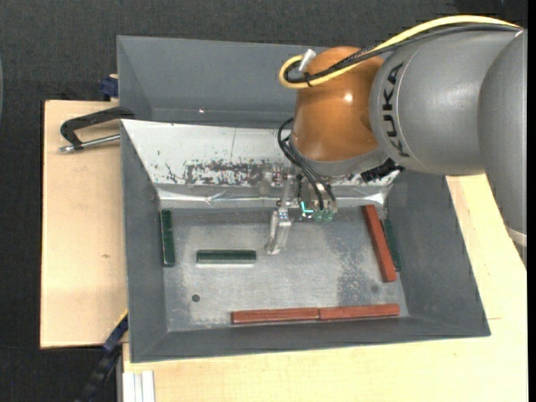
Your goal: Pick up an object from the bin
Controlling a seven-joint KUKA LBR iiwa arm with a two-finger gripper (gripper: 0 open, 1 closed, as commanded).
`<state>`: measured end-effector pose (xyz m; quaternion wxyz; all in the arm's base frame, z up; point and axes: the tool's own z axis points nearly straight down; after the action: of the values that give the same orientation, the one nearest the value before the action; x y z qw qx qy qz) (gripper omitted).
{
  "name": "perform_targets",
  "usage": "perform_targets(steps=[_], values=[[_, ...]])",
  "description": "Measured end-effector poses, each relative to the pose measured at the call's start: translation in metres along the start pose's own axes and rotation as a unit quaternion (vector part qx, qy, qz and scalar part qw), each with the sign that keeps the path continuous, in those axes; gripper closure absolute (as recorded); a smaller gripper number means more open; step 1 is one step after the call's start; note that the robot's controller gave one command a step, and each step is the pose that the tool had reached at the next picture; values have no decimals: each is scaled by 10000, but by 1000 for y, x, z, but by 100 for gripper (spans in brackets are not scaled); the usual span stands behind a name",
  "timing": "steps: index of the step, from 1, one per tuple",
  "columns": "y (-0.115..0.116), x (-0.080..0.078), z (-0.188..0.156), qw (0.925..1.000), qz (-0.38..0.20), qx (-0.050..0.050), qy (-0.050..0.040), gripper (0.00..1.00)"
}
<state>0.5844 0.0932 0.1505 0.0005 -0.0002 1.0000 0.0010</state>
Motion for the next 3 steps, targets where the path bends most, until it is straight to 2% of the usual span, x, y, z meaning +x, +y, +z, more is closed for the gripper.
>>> perform_targets(steps=[1,2,3], values=[[13,15,18,9996,-272,9,-55,0],[33,11,79,9906,-1366,-3,-22,100],[33,11,80,9906,-1365,-4,-21,100]])
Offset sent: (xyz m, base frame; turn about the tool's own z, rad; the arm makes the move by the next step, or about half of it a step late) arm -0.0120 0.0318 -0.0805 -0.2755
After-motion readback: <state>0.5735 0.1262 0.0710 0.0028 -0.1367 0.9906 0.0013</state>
